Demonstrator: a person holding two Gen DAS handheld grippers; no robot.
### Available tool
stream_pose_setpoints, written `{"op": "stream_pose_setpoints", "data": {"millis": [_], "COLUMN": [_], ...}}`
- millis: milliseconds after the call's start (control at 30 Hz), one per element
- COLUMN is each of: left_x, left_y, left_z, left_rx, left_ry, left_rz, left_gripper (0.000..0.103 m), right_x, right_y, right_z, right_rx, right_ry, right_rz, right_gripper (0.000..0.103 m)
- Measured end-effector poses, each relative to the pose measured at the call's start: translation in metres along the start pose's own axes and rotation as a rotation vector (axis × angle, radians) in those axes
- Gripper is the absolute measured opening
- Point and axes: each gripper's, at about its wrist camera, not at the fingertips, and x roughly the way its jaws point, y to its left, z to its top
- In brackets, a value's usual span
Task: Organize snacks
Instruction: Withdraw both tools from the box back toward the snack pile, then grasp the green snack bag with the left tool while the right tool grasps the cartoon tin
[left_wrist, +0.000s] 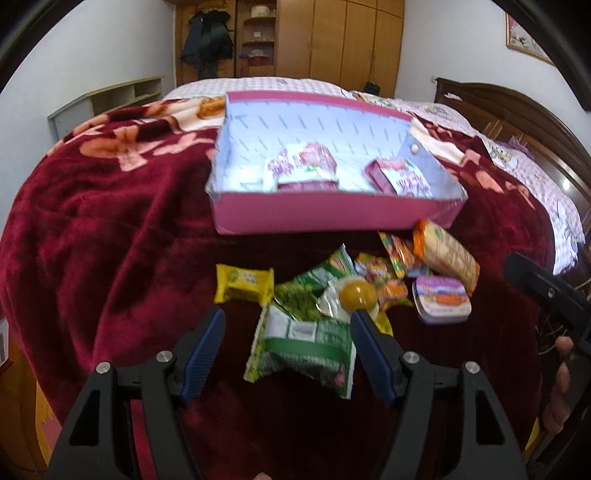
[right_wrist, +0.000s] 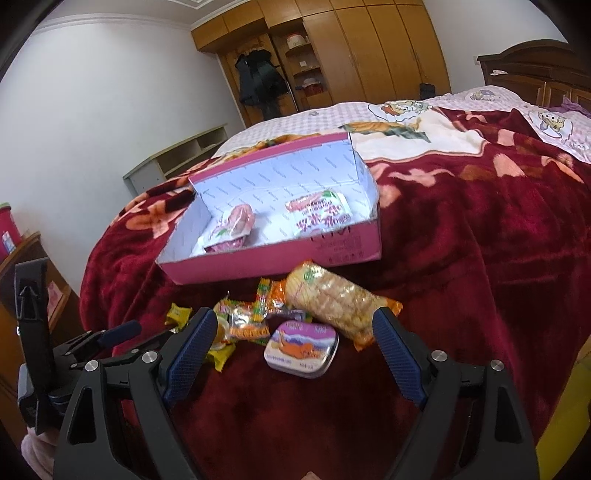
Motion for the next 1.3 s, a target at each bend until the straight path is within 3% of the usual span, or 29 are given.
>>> {"op": "stream_pose_setpoints", "data": {"millis": [300,667,867,1100,1300], "left_x": [0.021,0.024,0.023,0.016,0.013], "left_y": [-0.007,-0.005,0.002,0.012,0.027], "left_z": [-0.013,-0.018,-0.020,-0.021,-0.021], "left_rx": [0.020,0.010,-0.013,-0.029,-0.067], "left_ry": [0.063,0.038,0.029,0.014,0.003], "left_rz": [-0.009,-0.009,-0.026,-0.026,0.019], "left_gripper": [0.074,0.074,0.059,0.057,0.057], "right_x": [0.006,0.016,0.019,0.028,0.037], "right_y": [-0.009,-0.010,-0.008,-0.005,0.000], "right_z": [-0.008,-0.018,-0.021,-0.025,-0.027], "right_rx": [0.025,0.028,0.022,0.019,0.008], "right_ry": [0.023,0.054,0.063,0.088,0.104], "right_rz": [-0.009,-0.016,-0.029,-0.036,-0.045], "right_gripper": [0.088,0.088,0.088,0.088,0.088]}}
